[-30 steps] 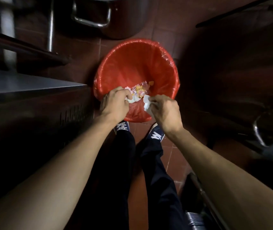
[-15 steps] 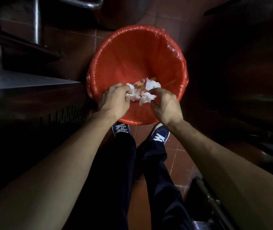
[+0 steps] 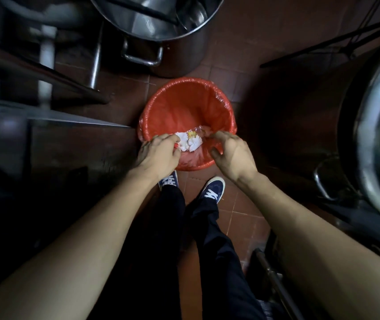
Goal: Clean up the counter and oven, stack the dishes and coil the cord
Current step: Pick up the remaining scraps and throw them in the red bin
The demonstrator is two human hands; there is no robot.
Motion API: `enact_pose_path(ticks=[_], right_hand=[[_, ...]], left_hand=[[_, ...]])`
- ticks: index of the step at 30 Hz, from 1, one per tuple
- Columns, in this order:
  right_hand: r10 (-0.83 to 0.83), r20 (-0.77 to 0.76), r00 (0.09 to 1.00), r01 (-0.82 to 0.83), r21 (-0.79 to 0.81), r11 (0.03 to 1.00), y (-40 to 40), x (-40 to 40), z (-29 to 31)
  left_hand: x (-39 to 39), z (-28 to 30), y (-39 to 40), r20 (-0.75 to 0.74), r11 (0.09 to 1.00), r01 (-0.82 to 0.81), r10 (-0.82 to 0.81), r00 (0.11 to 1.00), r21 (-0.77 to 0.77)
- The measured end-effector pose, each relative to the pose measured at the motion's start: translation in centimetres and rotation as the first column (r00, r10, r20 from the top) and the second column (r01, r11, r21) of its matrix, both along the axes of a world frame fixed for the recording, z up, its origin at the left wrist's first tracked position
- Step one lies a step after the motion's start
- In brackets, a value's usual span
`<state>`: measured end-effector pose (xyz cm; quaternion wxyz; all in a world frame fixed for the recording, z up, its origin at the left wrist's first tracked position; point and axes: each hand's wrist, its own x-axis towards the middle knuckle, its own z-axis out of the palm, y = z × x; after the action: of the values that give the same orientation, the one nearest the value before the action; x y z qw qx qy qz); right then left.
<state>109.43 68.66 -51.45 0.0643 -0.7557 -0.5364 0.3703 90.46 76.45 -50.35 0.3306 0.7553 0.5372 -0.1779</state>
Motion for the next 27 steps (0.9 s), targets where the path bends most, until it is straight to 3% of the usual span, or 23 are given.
enact_pose_path(ticks=[6, 11, 20, 27], right_hand=[[0.073, 0.068, 0.995, -0.078, 0.083, 0.994, -0.1, 0.6, 13.3], [0.171, 0.136, 0.976, -0.193, 0.163, 0.968, 0.6, 0.8, 22.9], [0.171, 0.08, 0.982, -0.189, 0.409, 0.893, 1.4, 0.4, 33.6], [0.252, 0.106, 0.962, -0.271, 0.488, 0.83, 2.8, -3.0, 39.5]], left_hand=[[0.0, 13.8, -1.1, -0.033, 0.996, 0.054, -0.051, 0.998, 0.074], [0.6, 23.4, -1.8, 0.013, 0.977, 0.003, -0.006, 1.0, 0.215], [-0.5, 33.7, -3.3, 0.042, 0.91, -0.067, 0.055, 0.998, 0.41], [-5.0, 38.4, -3.7, 0.085, 0.857, -0.195, 0.176, 0.981, 0.477]])
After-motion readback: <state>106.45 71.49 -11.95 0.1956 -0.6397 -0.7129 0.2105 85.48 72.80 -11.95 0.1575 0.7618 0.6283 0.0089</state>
